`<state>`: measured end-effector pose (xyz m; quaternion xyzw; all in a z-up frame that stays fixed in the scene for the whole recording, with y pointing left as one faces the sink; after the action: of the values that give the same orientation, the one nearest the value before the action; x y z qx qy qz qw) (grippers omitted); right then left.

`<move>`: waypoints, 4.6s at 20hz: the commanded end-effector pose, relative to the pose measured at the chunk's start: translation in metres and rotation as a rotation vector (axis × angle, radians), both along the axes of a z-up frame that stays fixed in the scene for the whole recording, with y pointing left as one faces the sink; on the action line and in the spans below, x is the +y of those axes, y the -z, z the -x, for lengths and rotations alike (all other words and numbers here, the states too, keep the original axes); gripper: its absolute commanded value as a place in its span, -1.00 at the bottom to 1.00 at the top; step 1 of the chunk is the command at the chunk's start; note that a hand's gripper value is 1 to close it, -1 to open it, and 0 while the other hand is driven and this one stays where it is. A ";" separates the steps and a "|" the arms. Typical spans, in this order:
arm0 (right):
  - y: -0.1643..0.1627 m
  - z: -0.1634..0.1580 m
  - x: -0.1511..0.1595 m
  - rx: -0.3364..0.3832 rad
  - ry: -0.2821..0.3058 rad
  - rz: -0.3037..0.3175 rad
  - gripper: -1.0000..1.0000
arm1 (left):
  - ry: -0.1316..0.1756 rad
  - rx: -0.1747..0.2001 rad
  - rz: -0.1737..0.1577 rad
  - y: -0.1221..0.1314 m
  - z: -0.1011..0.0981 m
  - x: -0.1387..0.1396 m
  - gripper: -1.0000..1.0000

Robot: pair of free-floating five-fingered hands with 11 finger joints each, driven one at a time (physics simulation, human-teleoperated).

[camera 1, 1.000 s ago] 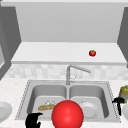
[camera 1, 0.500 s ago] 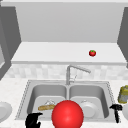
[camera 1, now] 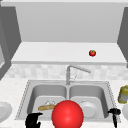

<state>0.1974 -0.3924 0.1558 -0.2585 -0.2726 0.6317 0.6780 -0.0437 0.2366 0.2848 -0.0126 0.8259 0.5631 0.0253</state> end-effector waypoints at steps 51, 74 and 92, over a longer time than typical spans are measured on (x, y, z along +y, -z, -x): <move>0.046 0.106 0.181 -0.524 -0.002 0.218 0.00 | -0.005 0.001 0.011 0.001 0.000 0.000 -1.00; 0.047 0.105 0.181 -0.543 0.010 0.206 0.00 | 0.029 0.158 -0.083 0.022 -0.155 -0.001 -1.00; 0.047 0.105 0.181 -0.544 0.011 0.206 0.00 | 0.072 0.368 -0.153 0.042 -0.237 0.003 -1.00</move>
<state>0.0919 -0.2114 0.1086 -0.4873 -0.3776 0.5597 0.5538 0.1821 0.2387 0.2472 0.0979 0.7973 0.5922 -0.0633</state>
